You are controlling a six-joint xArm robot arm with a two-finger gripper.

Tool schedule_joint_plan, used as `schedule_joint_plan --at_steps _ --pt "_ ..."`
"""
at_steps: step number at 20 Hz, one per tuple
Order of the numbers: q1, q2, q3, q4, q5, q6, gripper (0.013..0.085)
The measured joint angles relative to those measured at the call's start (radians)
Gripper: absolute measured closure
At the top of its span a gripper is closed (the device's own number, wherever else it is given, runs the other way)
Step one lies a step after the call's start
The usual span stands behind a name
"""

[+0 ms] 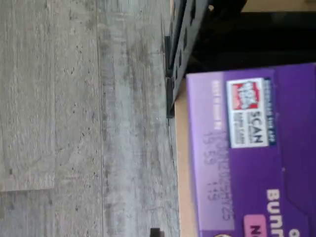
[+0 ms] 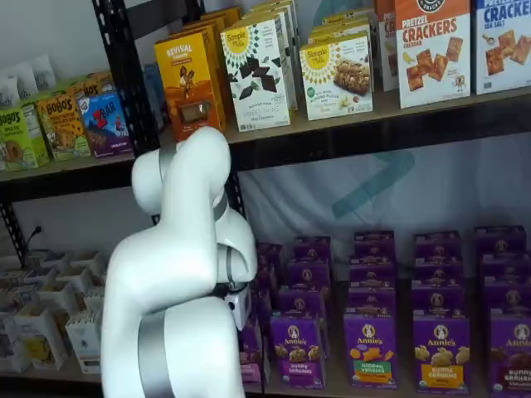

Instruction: Pick up the purple box with a pink patch in the middle, on the bottom shelf, the first box from the left

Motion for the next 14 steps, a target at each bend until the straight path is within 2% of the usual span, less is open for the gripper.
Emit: schedule_joint_plan --at_steps 3,13,14 --pt "0.000 0.001 -0.001 0.006 -0.003 -0.006 0.0450" --pt "-0.002 -0.002 0.011 0.009 -0.024 -0.012 0.0450" --pt "-0.003 -0.002 0.011 0.010 -0.024 -0.012 0.0490"
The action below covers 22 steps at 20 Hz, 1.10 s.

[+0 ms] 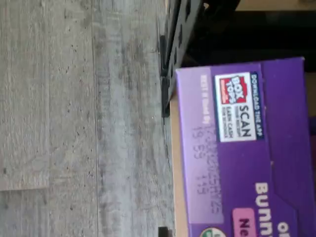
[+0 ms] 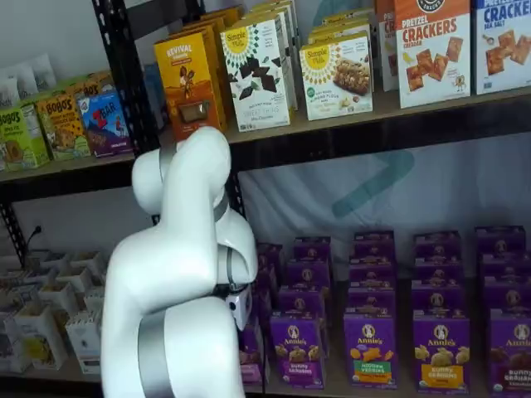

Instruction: Pick up the purple box with a pink patch in the middle, on the bottom shelf, the first box from the left

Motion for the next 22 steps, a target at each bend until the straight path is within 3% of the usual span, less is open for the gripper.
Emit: schedule_joint_plan --at_steps 6,13,16,22 --pt "0.001 0.002 -0.005 -0.002 0.008 0.002 0.0610" --pt "0.000 0.004 -0.013 -0.006 0.017 0.007 0.0610" --pt "0.000 0.004 -0.015 -0.008 0.021 0.008 0.0690" --pt "-0.004 -0.017 0.010 -0.058 0.022 0.050 0.0690"
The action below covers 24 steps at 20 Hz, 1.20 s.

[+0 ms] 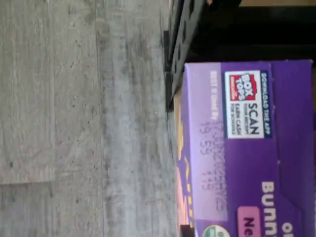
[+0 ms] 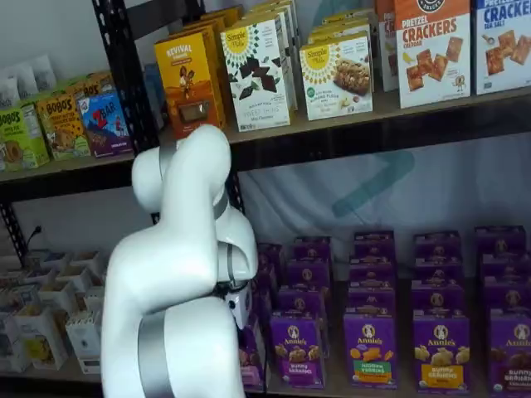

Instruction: Pick up the purple box with a pink patch in the middle, on the bottom shelf, the first box from the left

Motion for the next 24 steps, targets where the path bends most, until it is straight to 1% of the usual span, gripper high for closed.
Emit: schedule_joint_plan --at_steps 3,7,11,15,19,24 --pt "-0.001 -0.031 0.039 -0.038 0.011 0.034 0.0690" --pt "0.007 -0.102 0.135 -0.070 0.005 0.069 0.0690" --pt "0.013 -0.179 0.230 -0.057 -0.010 0.062 0.0690" --pt "0.009 -0.259 0.316 -0.054 -0.021 0.055 0.0690" --pt "0.000 -0.355 0.412 -0.066 -0.027 0.057 0.0690" --pt "-0.013 -0.448 0.500 -0.106 -0.023 0.081 0.0690"
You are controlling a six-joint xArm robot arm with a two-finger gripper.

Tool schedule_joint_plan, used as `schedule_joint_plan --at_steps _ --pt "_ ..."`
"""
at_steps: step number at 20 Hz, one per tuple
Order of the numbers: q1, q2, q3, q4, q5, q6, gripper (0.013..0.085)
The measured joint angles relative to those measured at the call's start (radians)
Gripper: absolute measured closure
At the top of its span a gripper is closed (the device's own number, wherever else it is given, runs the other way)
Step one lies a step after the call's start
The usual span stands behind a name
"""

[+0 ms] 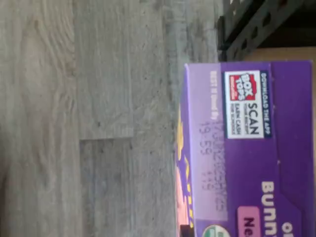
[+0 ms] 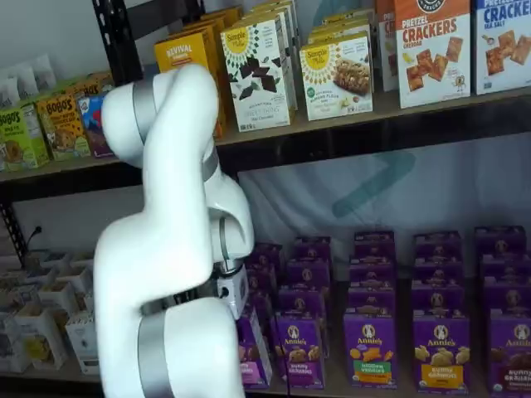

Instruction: Pick up the purple box with a pink patch in the middle, on the bottom shelf, the first box from the left

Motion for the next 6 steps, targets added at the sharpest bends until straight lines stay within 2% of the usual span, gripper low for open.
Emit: schedule_joint_plan --at_steps 3,6 --pt "-0.008 -0.045 0.039 -0.011 0.020 0.003 0.0690" --pt "-0.011 -0.079 0.069 -0.001 0.031 -0.011 0.0690"
